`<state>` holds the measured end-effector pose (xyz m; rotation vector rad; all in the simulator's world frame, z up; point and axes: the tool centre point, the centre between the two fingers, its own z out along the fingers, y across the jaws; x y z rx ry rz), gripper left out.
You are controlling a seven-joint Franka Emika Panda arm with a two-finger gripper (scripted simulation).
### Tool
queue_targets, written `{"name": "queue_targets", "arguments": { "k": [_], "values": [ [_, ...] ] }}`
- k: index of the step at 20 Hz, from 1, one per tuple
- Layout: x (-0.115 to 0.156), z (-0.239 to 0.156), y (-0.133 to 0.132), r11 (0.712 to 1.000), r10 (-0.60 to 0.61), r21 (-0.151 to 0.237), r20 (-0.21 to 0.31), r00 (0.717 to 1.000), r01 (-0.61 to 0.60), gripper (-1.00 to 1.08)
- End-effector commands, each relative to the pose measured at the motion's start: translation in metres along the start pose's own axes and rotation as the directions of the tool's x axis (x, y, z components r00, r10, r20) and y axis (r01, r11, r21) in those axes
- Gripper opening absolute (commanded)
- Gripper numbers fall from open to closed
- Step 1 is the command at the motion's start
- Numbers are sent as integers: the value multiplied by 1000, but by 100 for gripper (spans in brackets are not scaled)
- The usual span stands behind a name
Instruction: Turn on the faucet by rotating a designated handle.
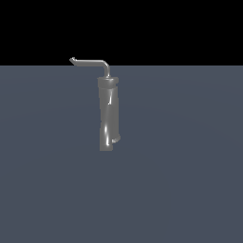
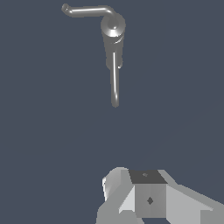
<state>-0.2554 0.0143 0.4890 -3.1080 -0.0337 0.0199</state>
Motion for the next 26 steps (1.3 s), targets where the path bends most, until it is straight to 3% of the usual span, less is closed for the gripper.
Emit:
{"name": "queue_targets", "arguments": {
  "k": [1, 10, 18, 26],
  "values": [
    [0, 0, 0, 1000, 0, 0, 0, 1000, 0, -100],
    [8, -17, -11, 1000, 2, 20, -57, 998, 0, -100],
    [12, -16, -12, 1000, 21, 24, -54, 998, -20, -100],
    [34, -14, -15, 993, 110, 48, -44, 993, -108, -100]
  ]
}}
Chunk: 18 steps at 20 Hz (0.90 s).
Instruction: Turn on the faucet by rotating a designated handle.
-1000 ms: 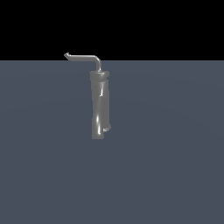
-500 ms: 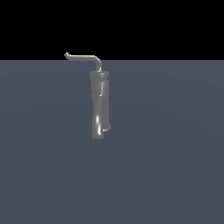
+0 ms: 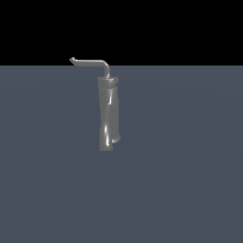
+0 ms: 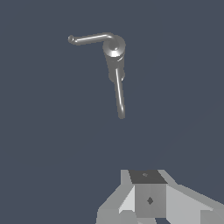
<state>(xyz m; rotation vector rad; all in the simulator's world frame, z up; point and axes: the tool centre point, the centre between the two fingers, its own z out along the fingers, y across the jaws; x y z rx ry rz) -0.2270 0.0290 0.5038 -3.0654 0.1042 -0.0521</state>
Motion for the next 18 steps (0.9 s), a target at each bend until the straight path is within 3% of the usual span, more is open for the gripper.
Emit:
{"name": "queue_targets", "arguments": {
  "k": [1, 10, 18],
  "values": [
    [9, 2, -2, 999, 38, 7, 4, 999, -38, -100],
    [54, 15, -14, 972, 232, 31, 28, 972, -233, -100],
    [96, 34, -27, 908, 415, 33, 53, 908, -417, -100]
  ]
}}
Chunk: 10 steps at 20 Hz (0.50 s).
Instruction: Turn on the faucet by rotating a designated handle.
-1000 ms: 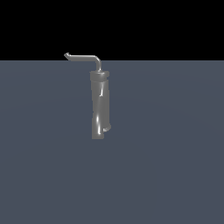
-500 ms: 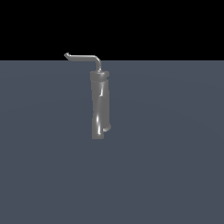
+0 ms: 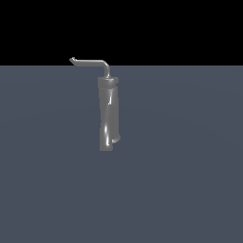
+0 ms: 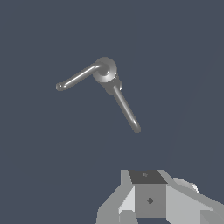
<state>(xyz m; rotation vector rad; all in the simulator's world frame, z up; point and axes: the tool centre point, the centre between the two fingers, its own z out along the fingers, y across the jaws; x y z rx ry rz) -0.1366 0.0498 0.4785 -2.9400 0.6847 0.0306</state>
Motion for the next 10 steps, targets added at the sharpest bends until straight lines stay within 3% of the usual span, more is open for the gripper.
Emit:
{"name": "queue_targets", "arguments": {
  "k": [1, 10],
  "values": [
    [11, 7, -9, 998, 63, 2, 5, 998, -63, -100],
    [48, 36, -41, 959, 283, -7, 15, 959, -282, -100]
  ]
}}
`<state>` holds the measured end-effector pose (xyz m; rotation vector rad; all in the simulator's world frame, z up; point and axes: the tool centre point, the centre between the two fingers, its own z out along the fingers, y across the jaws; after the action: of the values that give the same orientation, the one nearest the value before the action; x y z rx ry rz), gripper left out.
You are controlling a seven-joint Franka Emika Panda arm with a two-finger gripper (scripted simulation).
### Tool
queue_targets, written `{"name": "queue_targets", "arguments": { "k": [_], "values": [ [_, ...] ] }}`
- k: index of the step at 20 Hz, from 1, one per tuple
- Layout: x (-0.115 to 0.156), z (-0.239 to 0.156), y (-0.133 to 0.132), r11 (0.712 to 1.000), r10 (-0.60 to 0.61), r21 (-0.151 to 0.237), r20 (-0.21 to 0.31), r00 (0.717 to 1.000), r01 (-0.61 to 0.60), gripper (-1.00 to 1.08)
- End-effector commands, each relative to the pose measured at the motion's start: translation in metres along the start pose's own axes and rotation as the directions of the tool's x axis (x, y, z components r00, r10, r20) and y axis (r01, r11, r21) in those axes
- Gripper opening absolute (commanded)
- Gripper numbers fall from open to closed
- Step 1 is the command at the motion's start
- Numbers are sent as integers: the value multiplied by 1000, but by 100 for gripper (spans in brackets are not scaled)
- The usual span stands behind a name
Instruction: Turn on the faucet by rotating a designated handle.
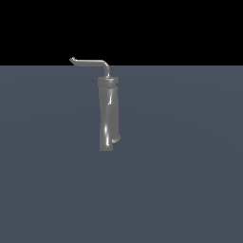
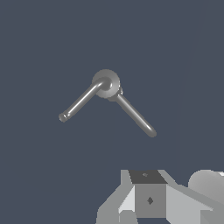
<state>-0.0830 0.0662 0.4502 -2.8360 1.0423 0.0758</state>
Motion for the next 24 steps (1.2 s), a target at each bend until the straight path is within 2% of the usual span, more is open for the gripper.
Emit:
{"name": "queue_targets", "arguments": {
  "k": [1, 6, 12, 18, 24],
  "values": [
    [8, 9, -11, 998, 64, -3, 1, 998, -64, -100],
    [22, 28, -33, 982, 187, -11, -3, 982, -187, -100],
    [38, 54, -59, 943, 330, -21, -17, 944, -331, -100],
    [53, 83, -83, 885, 464, -27, -42, 885, -465, -100],
    [65, 113, -106, 810, 583, -25, -75, 809, -586, -100]
  ]
}}
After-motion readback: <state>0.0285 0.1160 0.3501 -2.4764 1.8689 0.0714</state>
